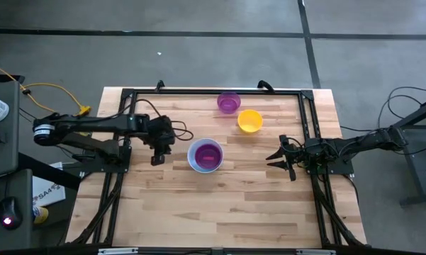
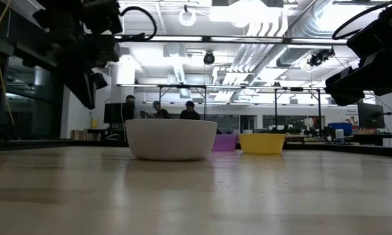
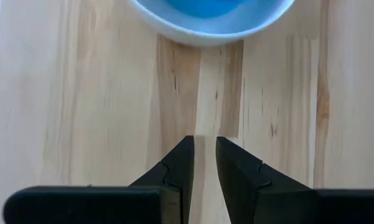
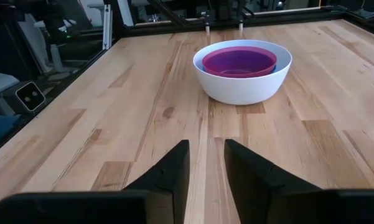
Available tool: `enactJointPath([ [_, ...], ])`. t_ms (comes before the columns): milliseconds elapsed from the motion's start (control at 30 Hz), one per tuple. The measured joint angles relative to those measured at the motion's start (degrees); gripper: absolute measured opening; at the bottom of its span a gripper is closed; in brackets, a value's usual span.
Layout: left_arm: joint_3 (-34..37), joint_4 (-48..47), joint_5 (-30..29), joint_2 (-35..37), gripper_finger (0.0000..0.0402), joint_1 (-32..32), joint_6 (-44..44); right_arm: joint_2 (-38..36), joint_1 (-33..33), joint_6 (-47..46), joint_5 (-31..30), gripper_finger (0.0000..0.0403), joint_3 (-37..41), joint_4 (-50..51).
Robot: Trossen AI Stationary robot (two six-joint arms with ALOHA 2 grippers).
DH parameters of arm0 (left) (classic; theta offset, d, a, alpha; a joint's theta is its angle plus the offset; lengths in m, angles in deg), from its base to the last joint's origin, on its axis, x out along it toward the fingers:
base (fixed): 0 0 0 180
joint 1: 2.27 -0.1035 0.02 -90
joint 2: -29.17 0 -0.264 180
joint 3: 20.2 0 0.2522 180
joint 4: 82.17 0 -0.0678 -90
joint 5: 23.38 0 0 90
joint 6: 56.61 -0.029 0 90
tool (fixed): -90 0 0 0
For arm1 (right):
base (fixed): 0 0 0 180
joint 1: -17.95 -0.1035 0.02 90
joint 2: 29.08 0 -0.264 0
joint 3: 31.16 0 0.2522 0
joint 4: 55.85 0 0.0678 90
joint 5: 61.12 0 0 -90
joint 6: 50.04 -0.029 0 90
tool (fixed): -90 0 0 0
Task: Nest bowls inside each other
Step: Stack the purple bowl on the pink bowl
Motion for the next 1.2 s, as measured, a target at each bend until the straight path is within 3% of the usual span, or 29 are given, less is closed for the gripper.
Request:
enactJointPath([
  [233, 7.0, 8.2, 0.0, 5.4, 0.0067, 0.0, 0.5, 0.0, 0.0, 0.0, 0.0, 0.0094, 0.0, 0.0],
  [700, 23.3, 34.9, 1.2, 10.2, 0.0067, 1.2, 1.9, 0.0, 0.0, 0.0, 0.0, 0.0094, 0.0, 0.0],
  [1200, 33.7, 36.7, 1.2, 24.8, 0.0067, 1.1, 3.5, 0.0, 0.0, 0.0, 0.0, 0.0094, 0.0, -0.1],
])
